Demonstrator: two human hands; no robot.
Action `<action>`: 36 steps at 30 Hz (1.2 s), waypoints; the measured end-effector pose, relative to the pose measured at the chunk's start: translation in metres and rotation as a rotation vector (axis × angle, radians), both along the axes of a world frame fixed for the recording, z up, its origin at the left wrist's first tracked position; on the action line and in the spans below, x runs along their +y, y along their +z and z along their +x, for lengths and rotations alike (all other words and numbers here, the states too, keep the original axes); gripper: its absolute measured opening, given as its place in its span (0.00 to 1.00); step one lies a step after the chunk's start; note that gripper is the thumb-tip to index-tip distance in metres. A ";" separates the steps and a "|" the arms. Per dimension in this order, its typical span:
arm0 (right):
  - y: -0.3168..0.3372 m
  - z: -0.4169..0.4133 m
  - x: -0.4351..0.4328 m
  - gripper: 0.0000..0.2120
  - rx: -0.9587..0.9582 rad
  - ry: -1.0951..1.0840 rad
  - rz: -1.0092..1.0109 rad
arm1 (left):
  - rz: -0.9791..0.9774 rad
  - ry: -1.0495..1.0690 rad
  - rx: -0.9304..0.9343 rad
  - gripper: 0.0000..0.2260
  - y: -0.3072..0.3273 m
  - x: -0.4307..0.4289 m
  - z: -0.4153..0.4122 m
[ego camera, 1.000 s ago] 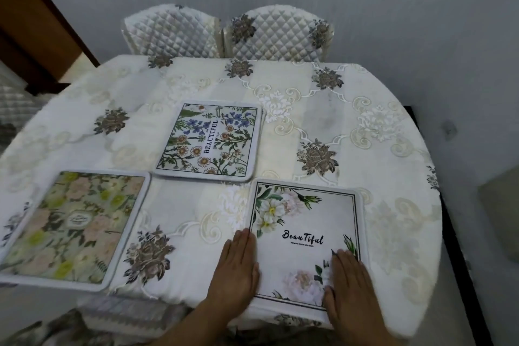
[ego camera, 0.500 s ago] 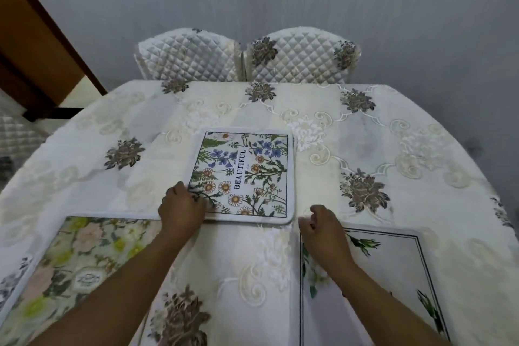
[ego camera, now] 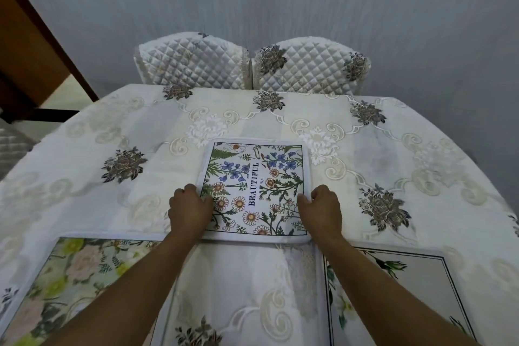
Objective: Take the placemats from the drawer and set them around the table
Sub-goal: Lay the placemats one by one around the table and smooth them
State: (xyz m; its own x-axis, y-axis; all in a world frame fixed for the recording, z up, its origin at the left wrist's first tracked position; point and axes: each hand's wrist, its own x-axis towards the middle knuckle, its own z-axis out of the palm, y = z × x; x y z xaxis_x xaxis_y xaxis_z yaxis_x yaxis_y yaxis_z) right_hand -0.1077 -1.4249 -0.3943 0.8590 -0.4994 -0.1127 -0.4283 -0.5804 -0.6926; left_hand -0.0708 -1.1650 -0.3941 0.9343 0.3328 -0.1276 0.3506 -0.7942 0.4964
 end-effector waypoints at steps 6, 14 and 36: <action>0.013 0.013 0.008 0.20 0.108 0.033 0.171 | -0.176 -0.030 -0.114 0.06 0.018 -0.003 -0.005; 0.070 -0.027 -0.035 0.14 -0.016 -0.008 0.098 | -0.149 -0.188 -0.281 0.06 0.071 -0.026 -0.029; 0.235 -0.459 -0.386 0.14 -0.231 -0.196 -0.037 | -0.280 -0.395 -0.309 0.09 0.215 -0.365 -0.384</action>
State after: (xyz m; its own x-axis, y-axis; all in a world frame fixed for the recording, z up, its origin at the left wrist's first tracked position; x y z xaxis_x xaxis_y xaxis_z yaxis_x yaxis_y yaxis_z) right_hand -0.5671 -1.8113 -0.1589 0.7465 -0.6586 0.0953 -0.3686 -0.5285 -0.7647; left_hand -0.4549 -1.5299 -0.1791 0.9888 -0.0565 0.1379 -0.1408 -0.6587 0.7391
